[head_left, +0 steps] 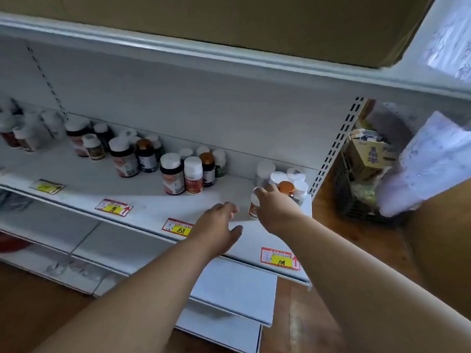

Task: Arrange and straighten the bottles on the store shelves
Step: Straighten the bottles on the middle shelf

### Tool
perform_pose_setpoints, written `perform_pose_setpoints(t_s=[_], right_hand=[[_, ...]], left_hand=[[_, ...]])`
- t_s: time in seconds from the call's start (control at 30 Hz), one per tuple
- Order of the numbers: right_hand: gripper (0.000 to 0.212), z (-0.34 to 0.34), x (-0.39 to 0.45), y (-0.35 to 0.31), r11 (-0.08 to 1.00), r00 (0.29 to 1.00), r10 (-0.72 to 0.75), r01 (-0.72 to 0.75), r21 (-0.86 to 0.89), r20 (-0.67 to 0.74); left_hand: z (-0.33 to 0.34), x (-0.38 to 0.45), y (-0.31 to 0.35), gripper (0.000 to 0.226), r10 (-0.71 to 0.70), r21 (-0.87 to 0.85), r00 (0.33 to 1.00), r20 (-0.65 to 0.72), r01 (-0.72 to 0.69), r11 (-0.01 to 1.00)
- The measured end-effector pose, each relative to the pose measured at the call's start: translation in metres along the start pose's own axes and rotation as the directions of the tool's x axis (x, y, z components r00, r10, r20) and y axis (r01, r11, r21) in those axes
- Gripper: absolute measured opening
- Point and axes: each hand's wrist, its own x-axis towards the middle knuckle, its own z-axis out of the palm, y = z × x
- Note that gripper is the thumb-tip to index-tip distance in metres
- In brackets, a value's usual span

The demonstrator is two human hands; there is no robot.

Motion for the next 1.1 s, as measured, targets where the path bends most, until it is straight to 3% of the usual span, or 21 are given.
perform_pose_setpoints(t_s=[0.07,0.17,0.37,0.43,0.5,0.57,0.63,0.8,0.9,0.97,1.1], right_hand=[[0.047,0.002,0.005,0.003,0.999,0.997,0.044,-0.044,0.017,-0.058],[0.035,0.011,0.006,0.007,1.0,0.994,-0.006,0.006,0.005,-0.105],[0.02,0.027,0.011,0.006,0.945,0.979,0.07,-0.004,0.326,-0.191],[0.014,0.029,0.008,0.003,0.803,0.972,0.174,-0.047,0.594,-0.159],[0.015,0.027,0.004,-0.003,0.537,0.966,0.247,-0.073,0.84,-0.073],[0.024,0.022,0.0,-0.012,0.298,0.966,0.259,-0.079,0.951,-0.001],[0.024,0.015,-0.002,-0.025,0.196,0.974,0.226,-0.062,0.979,0.017],[0.012,0.004,0.0,-0.082,0.273,0.994,0.081,0.045,0.961,-0.07],[0.008,-0.005,0.007,-0.13,0.289,0.989,0.054,0.114,0.951,-0.135],[0.007,-0.008,0.015,-0.171,0.319,0.984,0.029,0.159,0.934,-0.177],[0.01,0.0,0.04,-0.272,0.39,0.967,0.003,0.235,0.89,-0.256]], left_hand=[[0.002,0.009,-0.002,0.044,-0.009,-0.015,1.0,0.016,0.009,1.0],[0.004,0.018,-0.004,0.048,-0.037,-0.024,0.999,0.033,0.038,0.999],[0.005,0.018,-0.008,0.054,-0.045,-0.08,0.998,0.034,0.048,0.996],[0.0,0.014,-0.012,0.062,-0.051,-0.136,0.998,0.022,0.053,0.989],[-0.008,0.008,-0.016,0.073,-0.06,-0.229,0.998,-0.016,0.055,0.972],[-0.016,-0.001,-0.021,0.08,-0.063,-0.29,0.998,-0.031,0.052,0.956],[-0.021,-0.009,-0.029,0.08,-0.066,-0.298,0.997,-0.027,0.055,0.953],[-0.047,-0.026,-0.058,0.088,-0.072,-0.434,0.997,-0.007,0.062,0.899],[-0.077,-0.03,-0.088,0.072,-0.052,-0.495,0.998,-0.024,0.033,0.868],[-0.101,-0.033,-0.12,0.068,-0.038,-0.496,0.997,-0.061,0.003,0.868],[-0.161,-0.051,-0.205,0.082,-0.1,-0.528,0.991,-0.095,0.035,0.849]])
